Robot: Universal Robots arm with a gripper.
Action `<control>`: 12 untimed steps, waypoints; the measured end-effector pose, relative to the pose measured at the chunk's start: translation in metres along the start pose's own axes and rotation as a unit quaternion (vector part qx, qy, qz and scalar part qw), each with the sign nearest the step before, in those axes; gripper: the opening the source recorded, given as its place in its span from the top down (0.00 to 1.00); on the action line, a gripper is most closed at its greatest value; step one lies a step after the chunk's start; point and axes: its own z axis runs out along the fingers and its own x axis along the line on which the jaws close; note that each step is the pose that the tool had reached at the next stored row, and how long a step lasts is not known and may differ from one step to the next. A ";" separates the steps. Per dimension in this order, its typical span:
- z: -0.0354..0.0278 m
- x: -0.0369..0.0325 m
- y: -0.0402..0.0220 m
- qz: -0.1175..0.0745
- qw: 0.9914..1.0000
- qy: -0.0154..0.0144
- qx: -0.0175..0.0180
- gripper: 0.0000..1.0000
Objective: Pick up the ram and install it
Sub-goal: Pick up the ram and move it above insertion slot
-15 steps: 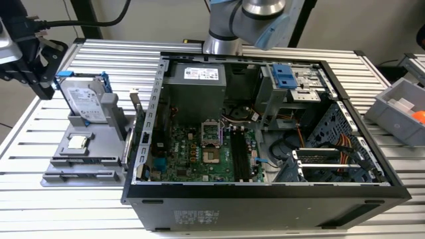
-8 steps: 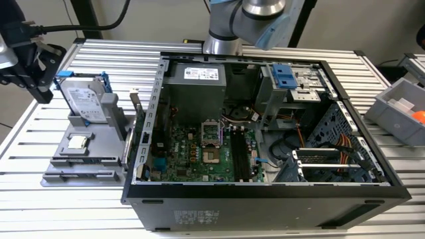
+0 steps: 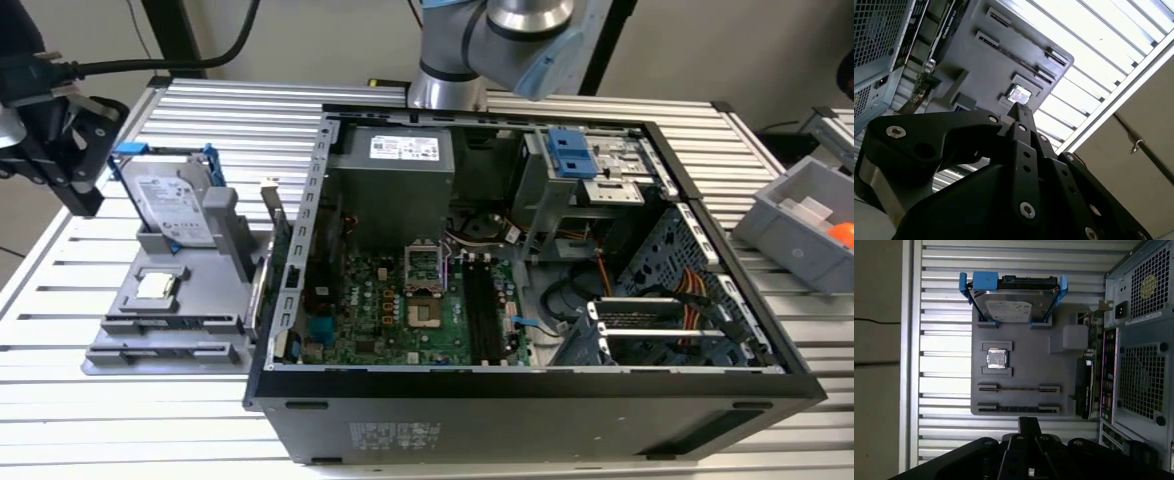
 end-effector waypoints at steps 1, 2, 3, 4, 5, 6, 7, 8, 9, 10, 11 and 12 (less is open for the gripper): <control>-0.0001 0.0000 -0.0011 0.000 1.000 0.000 0.000 1.00; -0.0001 0.0000 -0.0020 0.000 1.000 0.000 0.000 1.00; -0.0002 0.0000 -0.0028 0.000 1.000 0.000 0.000 1.00; -0.0002 0.0000 -0.0036 0.000 1.000 0.000 0.000 1.00; -0.0002 0.0000 -0.0043 0.000 1.000 0.000 0.000 1.00; -0.0003 0.0001 -0.0048 0.000 1.000 0.000 0.000 1.00; -0.0002 0.0001 -0.0054 0.000 1.000 0.000 0.000 1.00; -0.0003 0.0000 -0.0061 0.000 1.000 0.000 0.000 1.00; -0.0004 0.0001 -0.0069 0.000 1.000 0.000 0.000 1.00; -0.0003 0.0000 -0.0076 0.000 1.000 0.000 0.000 1.00; -0.0003 0.0001 -0.0080 0.000 1.000 0.000 0.000 1.00; -0.0004 0.0001 -0.0082 0.000 1.000 0.000 0.000 1.00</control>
